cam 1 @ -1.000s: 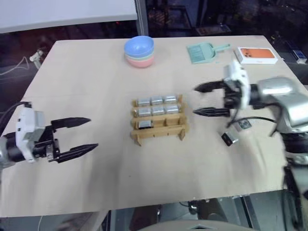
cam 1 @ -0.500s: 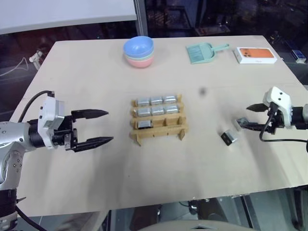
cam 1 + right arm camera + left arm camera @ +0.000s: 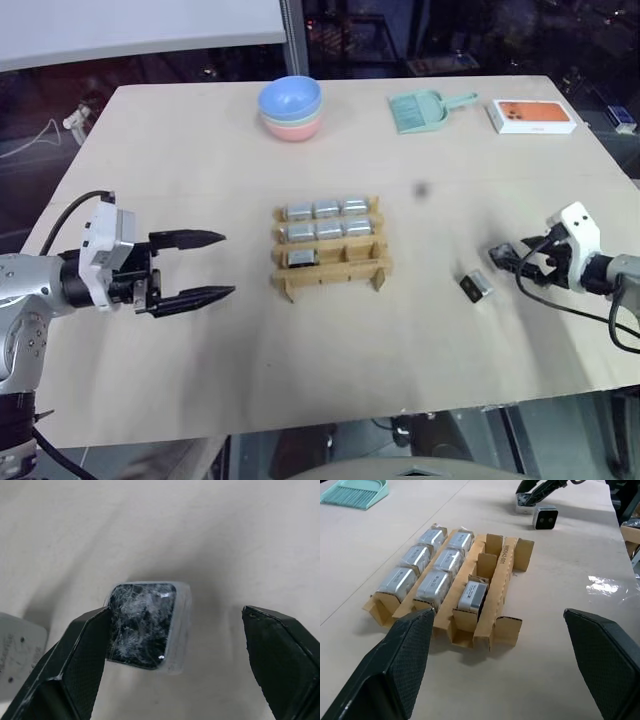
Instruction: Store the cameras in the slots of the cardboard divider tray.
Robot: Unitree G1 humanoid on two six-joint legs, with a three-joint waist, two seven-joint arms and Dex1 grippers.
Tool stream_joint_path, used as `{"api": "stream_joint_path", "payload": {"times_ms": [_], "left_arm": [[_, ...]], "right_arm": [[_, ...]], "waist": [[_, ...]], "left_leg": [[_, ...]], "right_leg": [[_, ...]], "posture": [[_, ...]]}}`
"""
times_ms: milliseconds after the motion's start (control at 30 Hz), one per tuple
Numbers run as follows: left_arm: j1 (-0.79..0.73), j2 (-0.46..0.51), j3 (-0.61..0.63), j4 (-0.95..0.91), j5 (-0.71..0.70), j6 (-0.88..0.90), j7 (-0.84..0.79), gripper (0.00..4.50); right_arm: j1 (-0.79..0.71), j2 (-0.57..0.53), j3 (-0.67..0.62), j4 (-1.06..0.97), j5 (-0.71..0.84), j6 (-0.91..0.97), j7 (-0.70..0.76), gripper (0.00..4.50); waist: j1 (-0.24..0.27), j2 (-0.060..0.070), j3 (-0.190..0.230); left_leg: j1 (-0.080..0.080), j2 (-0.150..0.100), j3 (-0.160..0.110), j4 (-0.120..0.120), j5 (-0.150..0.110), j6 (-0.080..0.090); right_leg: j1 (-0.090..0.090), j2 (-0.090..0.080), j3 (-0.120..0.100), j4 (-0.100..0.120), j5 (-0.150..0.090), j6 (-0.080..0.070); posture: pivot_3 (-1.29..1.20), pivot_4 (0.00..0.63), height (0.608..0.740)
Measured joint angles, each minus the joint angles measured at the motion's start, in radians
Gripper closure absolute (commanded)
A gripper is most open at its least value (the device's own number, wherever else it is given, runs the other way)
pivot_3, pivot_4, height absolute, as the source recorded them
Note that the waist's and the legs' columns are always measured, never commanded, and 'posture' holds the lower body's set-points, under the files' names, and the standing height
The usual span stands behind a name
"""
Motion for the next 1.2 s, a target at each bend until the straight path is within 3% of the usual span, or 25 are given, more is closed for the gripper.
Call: {"api": "stream_joint_path", "payload": {"times_ms": [200, 1033, 1133, 1200], "left_arm": [[-0.015, 0.009, -0.001, 0.008, 0.001, 0.000, -0.001, 0.21], [-0.068, 0.023, -0.032, -0.007, -0.001, 0.058, 0.030, 0.21], [-0.075, 0.023, -0.034, -0.016, -0.001, 0.065, 0.031, 0.21], [-0.076, 0.023, -0.037, -0.021, -0.001, 0.067, 0.031, 0.21]], "right_arm": [[0.006, 0.030, -0.019, -0.028, 0.051, 0.060, -0.051, 0.38], [0.056, 0.010, 0.005, -0.020, 0.017, -0.007, -0.073, 0.38], [0.060, 0.010, 0.013, -0.021, 0.006, -0.031, -0.073, 1.16], [0.062, 0.010, 0.014, -0.021, 0.004, -0.042, -0.072, 2.08]], "waist": [[0.000, 0.000, 0.000], [0.000, 0.000, 0.000], [0.000, 0.000, 0.000], [0.000, 0.000, 0.000]], "left_leg": [[0.000, 0.000, 0.000, 0.000, 0.000, 0.000], [-0.001, 0.000, -0.001, 0.000, 0.000, 0.000], [0.000, 0.000, 0.000, 0.000, 0.000, 0.000], [-0.001, 0.000, 0.000, 0.000, 0.000, 0.000]], "right_leg": [[0.000, 0.000, 0.000, 0.000, 0.000, 0.000], [0.000, 0.000, 0.000, 0.000, 0.001, 0.001], [0.000, 0.000, 0.000, 0.000, 0.001, 0.001], [0.000, 0.000, 0.000, 0.000, 0.001, 0.001]], "posture": [[0.00, 0.150, 0.740], [0.00, 0.150, 0.740], [0.00, 0.150, 0.740], [0.00, 0.150, 0.740]]}}
